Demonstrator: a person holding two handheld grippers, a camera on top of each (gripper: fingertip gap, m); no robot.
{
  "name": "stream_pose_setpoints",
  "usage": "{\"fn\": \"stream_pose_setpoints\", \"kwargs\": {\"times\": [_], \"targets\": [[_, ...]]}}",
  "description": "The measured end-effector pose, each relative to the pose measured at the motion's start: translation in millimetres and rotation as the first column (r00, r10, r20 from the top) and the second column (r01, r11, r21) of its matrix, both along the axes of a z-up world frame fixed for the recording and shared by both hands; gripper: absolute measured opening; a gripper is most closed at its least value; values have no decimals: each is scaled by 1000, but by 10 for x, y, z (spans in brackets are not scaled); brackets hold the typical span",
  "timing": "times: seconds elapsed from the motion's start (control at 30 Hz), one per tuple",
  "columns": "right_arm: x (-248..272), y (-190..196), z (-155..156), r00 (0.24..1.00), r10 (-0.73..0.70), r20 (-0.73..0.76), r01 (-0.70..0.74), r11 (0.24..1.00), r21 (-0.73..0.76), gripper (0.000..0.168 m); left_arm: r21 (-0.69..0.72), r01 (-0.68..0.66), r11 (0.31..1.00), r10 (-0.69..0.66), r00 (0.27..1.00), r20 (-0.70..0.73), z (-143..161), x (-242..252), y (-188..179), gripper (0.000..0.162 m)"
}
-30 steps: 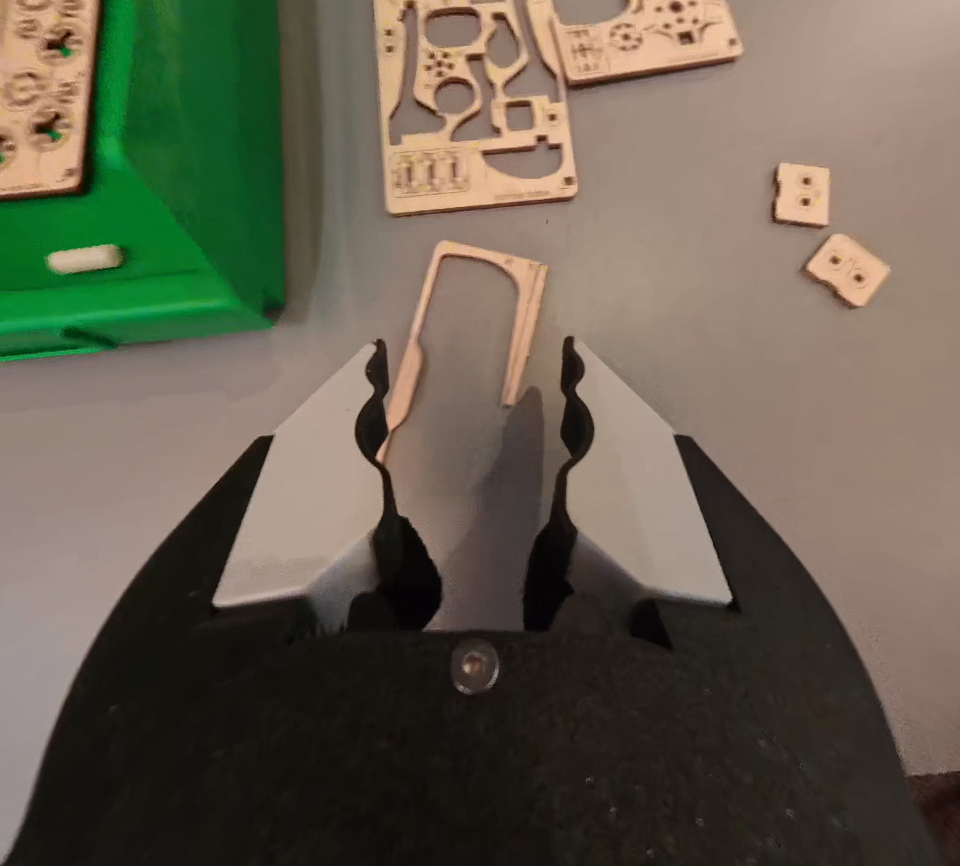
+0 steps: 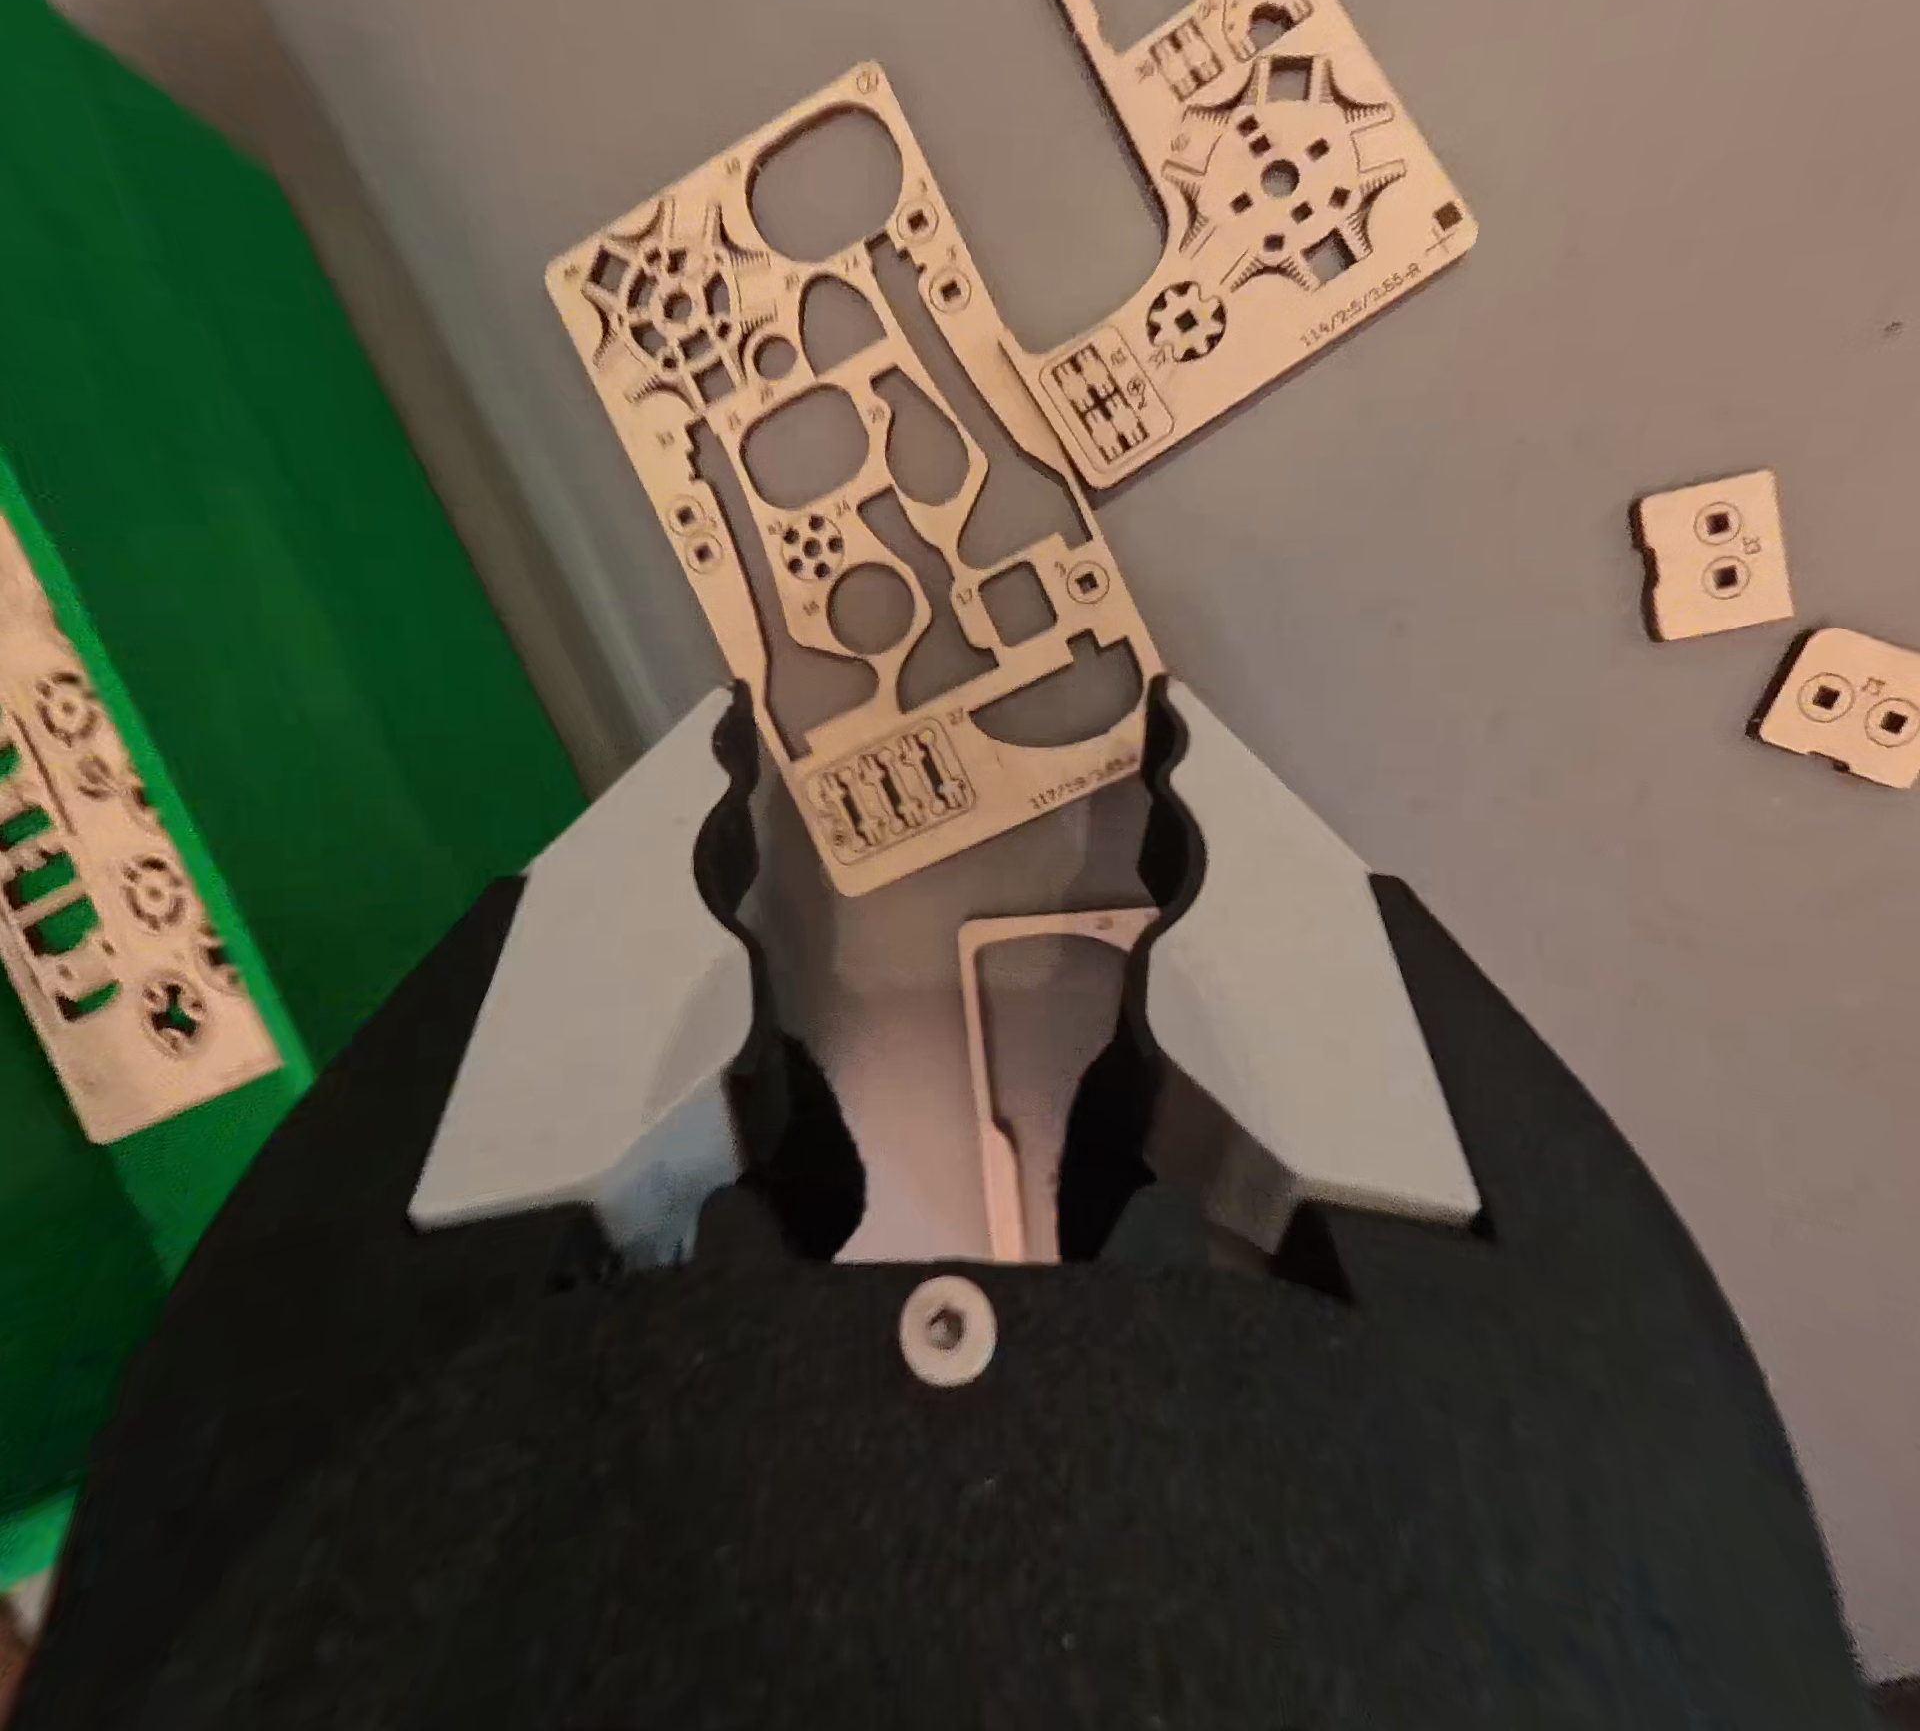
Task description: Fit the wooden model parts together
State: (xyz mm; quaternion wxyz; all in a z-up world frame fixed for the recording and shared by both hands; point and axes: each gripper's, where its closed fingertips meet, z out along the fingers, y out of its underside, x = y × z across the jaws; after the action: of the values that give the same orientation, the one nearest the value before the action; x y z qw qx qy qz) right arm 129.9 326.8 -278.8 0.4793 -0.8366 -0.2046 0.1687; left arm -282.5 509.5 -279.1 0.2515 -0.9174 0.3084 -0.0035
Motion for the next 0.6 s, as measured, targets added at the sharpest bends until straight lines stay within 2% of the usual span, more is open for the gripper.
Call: {"fn": "stream_pose_setpoints", "kwargs": {"times": [0.13,0.23,0.37,0.47,0.6], "targets": [[-17,-5,-19,999,4,35,-5,1000,6,60,19,-128,992,126,987,97,-50,30,-12,81],[-17,-6,-12,999,2,40,-3,1000,14,60,15,-190,982,189,979,76,-111,-34,17,99],[-9,-2,-14,1000,1,26,-1,1000,4,60,-35,-262,965,264,960,90,-225,-31,34,115],[-5,0,-15,1000,1,13,-1,1000,-4,60,-35,-293,955,295,950,105,-253,18,35,115],[-3,-1,-20,1000,2,9,-2,1000,-9,60,-20,-313,949,314,949,30,-335,-37,2,113]]}}
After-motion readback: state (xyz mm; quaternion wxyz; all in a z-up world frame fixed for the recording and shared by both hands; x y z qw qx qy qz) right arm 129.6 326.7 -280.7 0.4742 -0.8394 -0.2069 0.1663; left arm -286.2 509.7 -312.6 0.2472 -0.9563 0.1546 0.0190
